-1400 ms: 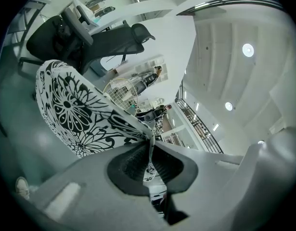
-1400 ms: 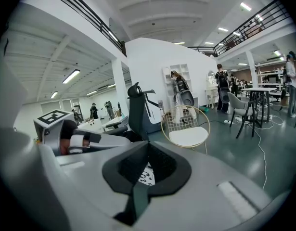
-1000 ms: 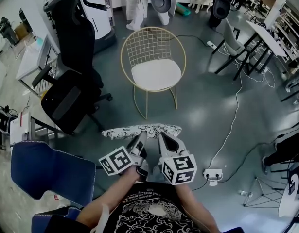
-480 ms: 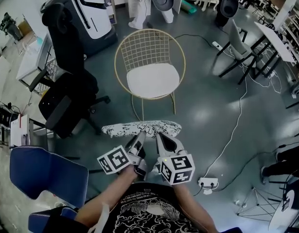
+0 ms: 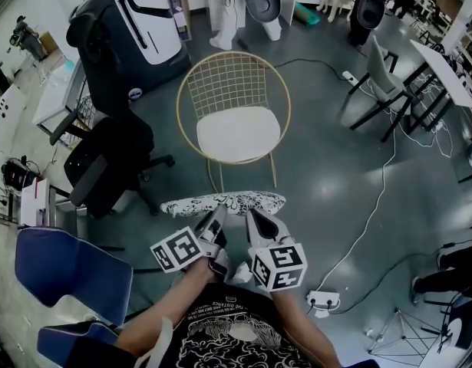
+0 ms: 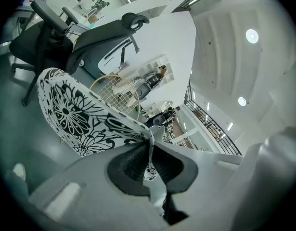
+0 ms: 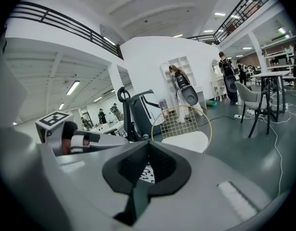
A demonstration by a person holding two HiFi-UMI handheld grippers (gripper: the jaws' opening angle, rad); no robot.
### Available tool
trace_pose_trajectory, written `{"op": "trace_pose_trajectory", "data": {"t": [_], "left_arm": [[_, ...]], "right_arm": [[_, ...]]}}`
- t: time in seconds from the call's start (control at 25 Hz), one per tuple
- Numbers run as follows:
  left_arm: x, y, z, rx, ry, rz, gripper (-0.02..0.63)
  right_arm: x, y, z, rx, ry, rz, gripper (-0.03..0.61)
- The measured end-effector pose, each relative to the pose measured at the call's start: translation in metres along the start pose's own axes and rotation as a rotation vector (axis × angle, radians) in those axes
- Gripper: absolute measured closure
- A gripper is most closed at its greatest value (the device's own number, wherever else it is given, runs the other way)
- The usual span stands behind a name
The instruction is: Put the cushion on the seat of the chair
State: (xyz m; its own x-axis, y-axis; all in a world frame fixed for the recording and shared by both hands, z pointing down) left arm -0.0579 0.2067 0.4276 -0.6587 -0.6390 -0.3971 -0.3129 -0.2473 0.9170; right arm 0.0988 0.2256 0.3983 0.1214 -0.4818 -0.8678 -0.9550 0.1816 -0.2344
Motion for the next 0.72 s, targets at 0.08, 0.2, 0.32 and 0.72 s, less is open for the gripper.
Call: {"op": "trace_pose_trajectory", "data": {"t": [0.08, 0.2, 0.32, 0.72], "left_arm": [[0.000, 0.000, -0.005, 0.004, -0.001, -0.005, 0.598], [-0.001, 0.001, -0.018, 0.002, 0.008, -0.012, 0.598], [-0.004, 0.004, -0.029, -0.001, 0.025, -0.007, 0.598], [0.010, 0.030, -0.065, -0.022, 0.052, 0.046, 0.598]], "right_arm": [[0.001, -0.005, -0.001, 0.002, -0.007, -0.003, 0.580], [0.004, -0.016, -0.003, -0.008, -0.017, -0.007, 0.580], [0.003, -0.026, -0.004, -0.032, -0.012, -0.018, 0.580], [0.012, -0.042, -0.034, -0.093, 0.010, -0.003, 0.580]]}}
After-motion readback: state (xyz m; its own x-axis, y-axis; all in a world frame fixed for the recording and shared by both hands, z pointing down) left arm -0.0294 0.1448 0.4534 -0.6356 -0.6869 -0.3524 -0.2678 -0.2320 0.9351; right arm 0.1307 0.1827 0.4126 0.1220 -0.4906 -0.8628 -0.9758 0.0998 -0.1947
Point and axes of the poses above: the fingertips, and each gripper's own axes: z backward along the fingers, y to its left, x out of its top, the point moved 8 cm from there along z, backward along the fingers, and after that the axes turned 14 degrees about -x, right-handed, at the moved point
